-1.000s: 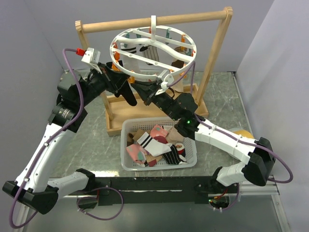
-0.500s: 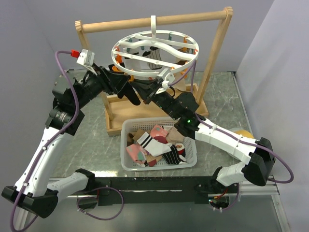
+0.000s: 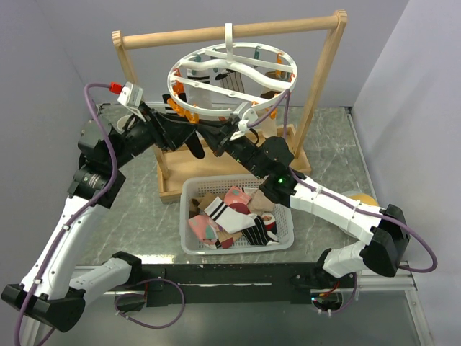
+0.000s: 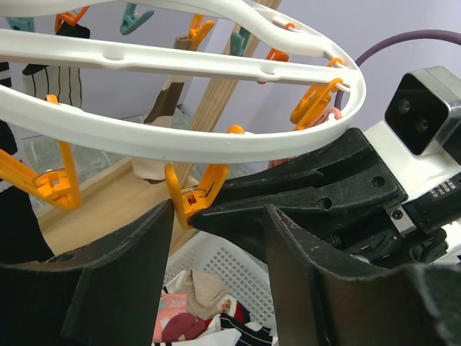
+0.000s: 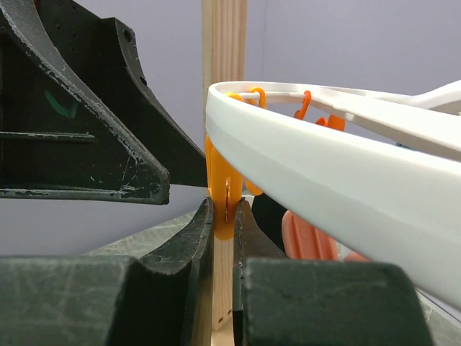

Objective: Clip the socks to the hanger
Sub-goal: Open the clamp at the hanger.

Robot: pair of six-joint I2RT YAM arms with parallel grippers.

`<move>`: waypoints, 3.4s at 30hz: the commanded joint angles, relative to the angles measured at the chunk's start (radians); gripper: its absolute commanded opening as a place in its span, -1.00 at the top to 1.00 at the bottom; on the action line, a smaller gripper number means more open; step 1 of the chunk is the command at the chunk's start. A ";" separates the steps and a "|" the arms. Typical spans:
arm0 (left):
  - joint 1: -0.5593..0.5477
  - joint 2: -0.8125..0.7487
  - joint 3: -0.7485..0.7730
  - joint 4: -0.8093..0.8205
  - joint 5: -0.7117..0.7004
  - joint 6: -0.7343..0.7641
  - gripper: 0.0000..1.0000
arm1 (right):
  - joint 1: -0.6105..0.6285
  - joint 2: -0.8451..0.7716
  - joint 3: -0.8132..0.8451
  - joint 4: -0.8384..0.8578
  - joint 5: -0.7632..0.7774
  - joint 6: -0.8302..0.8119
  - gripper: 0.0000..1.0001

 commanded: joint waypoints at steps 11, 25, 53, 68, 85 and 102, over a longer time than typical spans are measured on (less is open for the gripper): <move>0.002 0.069 0.080 0.149 -0.017 -0.056 -0.02 | 0.011 0.006 0.051 -0.007 -0.007 0.005 1.00; 0.003 0.083 0.100 0.142 -0.067 -0.048 0.81 | 0.042 0.038 0.074 -0.029 -0.022 0.002 1.00; 0.020 -0.049 -0.049 0.102 -0.016 0.044 -0.45 | 0.042 0.024 0.082 -0.035 0.004 0.002 1.00; 0.026 -0.006 -0.031 0.223 0.010 0.024 -0.47 | 0.039 0.032 0.100 -0.050 -0.028 0.026 1.00; 0.026 0.045 0.001 0.286 0.013 -0.002 -0.17 | 0.042 0.041 0.103 -0.066 -0.043 0.034 1.00; 0.026 0.036 -0.005 0.211 0.004 0.006 0.62 | 0.043 0.061 0.137 -0.082 -0.054 0.034 1.00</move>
